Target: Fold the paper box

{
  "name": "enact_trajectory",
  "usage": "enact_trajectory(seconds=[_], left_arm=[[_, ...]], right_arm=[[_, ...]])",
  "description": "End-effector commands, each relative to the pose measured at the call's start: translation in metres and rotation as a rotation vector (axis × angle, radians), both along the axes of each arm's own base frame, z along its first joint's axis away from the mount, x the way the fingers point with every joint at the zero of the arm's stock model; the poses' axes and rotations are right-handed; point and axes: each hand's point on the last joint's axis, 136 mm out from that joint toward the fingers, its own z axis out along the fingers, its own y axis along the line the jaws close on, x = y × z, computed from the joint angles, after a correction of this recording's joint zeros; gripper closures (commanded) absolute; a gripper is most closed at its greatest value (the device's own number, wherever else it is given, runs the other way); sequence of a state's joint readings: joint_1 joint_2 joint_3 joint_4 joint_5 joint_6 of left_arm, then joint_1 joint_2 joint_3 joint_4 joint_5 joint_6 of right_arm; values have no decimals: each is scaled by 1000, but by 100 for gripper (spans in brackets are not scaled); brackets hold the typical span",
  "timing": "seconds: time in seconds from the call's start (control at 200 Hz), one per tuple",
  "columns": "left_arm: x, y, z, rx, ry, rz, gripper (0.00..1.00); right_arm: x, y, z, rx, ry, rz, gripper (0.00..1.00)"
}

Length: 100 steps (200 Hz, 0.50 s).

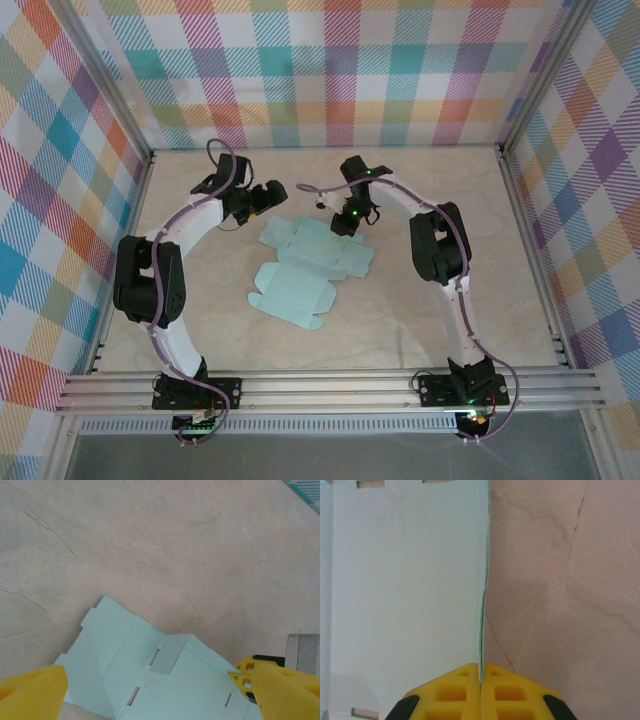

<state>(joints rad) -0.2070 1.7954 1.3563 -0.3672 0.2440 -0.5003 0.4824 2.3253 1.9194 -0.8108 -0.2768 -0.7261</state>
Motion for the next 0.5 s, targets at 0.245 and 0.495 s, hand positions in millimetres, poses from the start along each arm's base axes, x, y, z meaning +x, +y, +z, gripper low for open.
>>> enact_trajectory(seconds=[0.245, 0.495], left_arm=[[1, 28, 7, 2, -28, 76, 2], [2, 42, 8, 0, -55, 130, 0]], right_arm=[[47, -9, 47, -250, -681, -61, 100], [66, -21, 80, -360, -968, -166, 100]])
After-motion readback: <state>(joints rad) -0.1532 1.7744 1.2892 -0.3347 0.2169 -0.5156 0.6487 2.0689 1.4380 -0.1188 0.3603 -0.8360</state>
